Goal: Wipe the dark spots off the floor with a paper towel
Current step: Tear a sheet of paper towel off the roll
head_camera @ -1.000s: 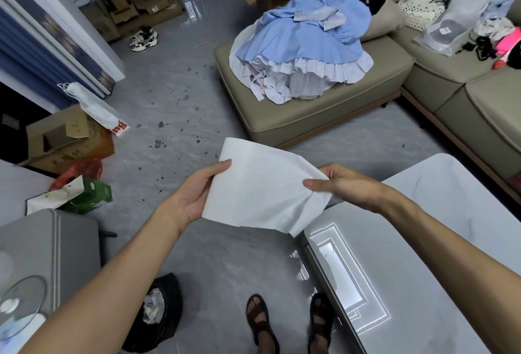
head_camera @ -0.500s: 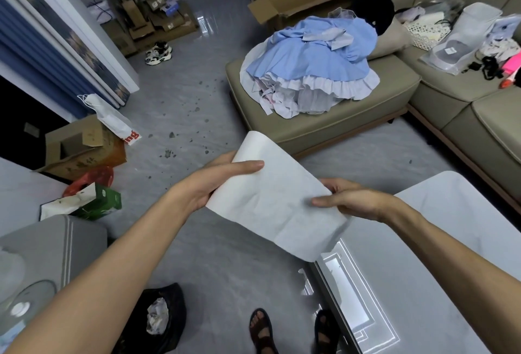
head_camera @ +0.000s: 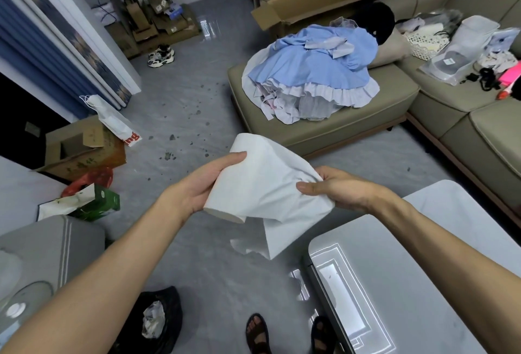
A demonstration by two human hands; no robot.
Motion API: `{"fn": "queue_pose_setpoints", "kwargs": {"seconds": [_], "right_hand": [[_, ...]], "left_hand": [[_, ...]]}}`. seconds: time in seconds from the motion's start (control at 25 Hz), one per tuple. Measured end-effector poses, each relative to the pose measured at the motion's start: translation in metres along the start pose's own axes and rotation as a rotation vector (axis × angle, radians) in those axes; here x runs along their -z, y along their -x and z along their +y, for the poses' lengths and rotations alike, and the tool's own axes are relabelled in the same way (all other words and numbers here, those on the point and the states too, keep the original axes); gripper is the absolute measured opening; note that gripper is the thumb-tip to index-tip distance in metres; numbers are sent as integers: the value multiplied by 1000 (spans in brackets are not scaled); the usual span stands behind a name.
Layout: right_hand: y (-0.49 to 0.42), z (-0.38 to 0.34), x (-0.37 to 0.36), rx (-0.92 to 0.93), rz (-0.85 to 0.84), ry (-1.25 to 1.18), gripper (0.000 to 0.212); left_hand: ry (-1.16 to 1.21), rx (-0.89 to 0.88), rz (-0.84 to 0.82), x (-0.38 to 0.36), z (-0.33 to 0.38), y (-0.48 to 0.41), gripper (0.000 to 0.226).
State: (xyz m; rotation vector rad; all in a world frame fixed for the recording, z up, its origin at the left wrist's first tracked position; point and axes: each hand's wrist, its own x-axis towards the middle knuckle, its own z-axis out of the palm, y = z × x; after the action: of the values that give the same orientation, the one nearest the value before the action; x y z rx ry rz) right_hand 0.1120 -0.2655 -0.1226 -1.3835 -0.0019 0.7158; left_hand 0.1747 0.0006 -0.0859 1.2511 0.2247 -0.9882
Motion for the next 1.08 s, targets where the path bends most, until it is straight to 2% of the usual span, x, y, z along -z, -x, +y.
{"fn": "queue_pose_setpoints", "kwargs": {"seconds": [0.08,0.16,0.24,0.32,0.44,0.6,0.76,1.0,1.08], "right_hand": [[3,1,0,7,-28,-53,11],[3,2,-1,-20,-12,-42,19],[-2,0,-4,-71,56,24,24],[-9,-4,-11,-78,151,79,19],[-13,-4,-20,2,212,79,25],[-4,-9,-19,-14,113,283,41],[8,-10,-9,-25,139,333,30],[35,-3,18,-111,275,429,37],[40,1,25,-129,277,457,36]], "left_hand": [[-188,-39,31,-1,8,3,28],[-343,-101,44,-5,17,4,34],[-466,-167,78,-13,24,2,51],[-530,-243,152,-19,29,-1,60],[-500,-349,278,-20,30,-10,59],[-467,-376,315,-19,17,-25,62],[-428,-373,368,-24,2,-41,59],[-373,-337,292,-54,-12,-71,64],[-454,-328,297,-65,-18,-80,58]]}}
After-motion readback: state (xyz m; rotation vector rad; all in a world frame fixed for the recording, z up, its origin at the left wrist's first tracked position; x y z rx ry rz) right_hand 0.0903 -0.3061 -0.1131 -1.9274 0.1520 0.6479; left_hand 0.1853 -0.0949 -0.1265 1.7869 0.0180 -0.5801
